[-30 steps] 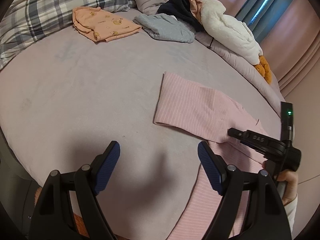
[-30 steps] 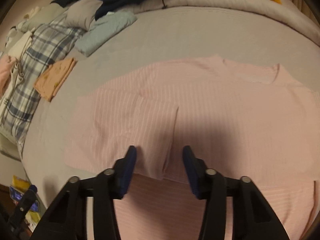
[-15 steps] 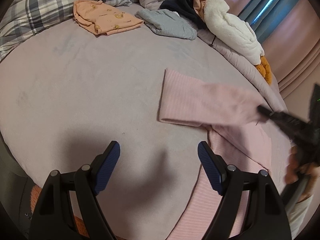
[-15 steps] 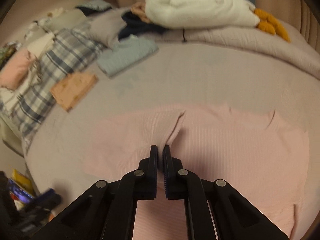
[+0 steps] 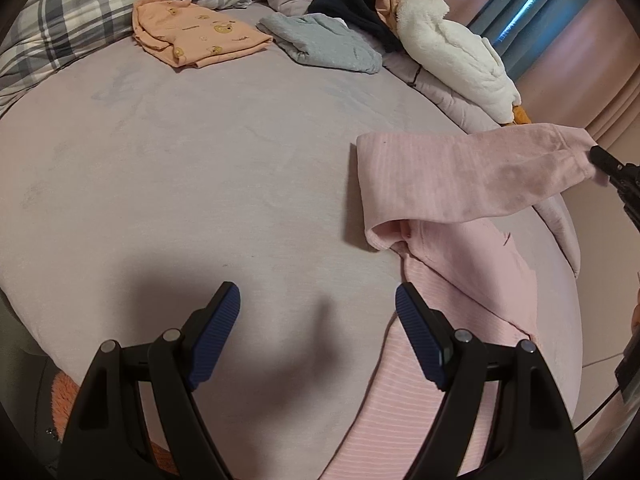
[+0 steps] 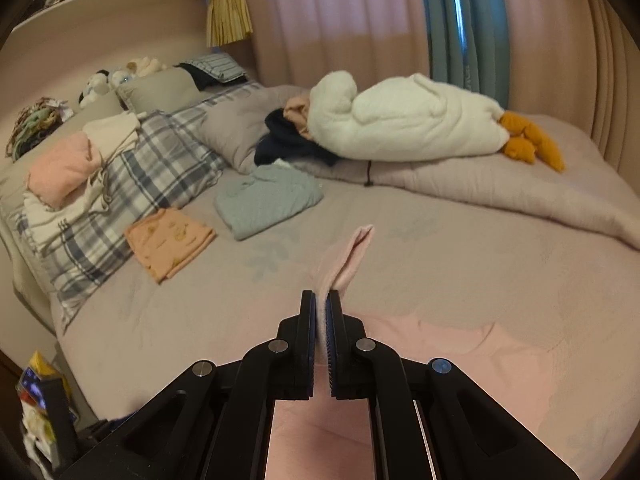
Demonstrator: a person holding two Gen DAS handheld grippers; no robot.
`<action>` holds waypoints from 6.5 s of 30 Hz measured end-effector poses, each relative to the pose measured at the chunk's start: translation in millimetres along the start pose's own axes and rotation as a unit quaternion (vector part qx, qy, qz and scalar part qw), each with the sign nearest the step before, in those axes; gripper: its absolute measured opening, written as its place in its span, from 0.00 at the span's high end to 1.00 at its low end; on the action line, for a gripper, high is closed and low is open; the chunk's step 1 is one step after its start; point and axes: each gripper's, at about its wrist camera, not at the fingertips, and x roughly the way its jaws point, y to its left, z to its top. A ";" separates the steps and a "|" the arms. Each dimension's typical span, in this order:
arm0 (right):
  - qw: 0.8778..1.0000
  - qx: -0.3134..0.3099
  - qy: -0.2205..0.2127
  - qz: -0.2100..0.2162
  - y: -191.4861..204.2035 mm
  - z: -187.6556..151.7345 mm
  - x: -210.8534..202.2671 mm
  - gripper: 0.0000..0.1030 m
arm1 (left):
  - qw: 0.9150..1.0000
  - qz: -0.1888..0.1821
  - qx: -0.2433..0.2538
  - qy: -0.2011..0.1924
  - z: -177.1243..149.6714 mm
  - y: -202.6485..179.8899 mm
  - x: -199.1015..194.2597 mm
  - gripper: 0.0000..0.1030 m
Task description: Fold small clothes
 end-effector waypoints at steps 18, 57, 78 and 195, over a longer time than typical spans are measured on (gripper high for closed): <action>0.997 0.041 -0.029 -0.056 -51.6 2.5 -27.2 0.94 | 0.999 -0.006 0.039 0.001 24.5 -32.5 22.6 0.22; 0.969 0.183 0.099 -0.135 -179.5 -86.8 23.8 0.94 | 0.985 0.035 0.141 0.092 41.1 -108.8 139.4 0.44; 0.955 0.204 0.143 -0.161 -191.8 -126.9 47.0 0.94 | 0.982 0.042 0.161 0.093 35.9 -111.2 151.3 0.36; 0.969 0.232 0.028 -0.085 -175.1 -167.5 -78.8 0.92 | 0.980 -0.119 0.154 0.052 -10.7 -111.1 33.8 0.93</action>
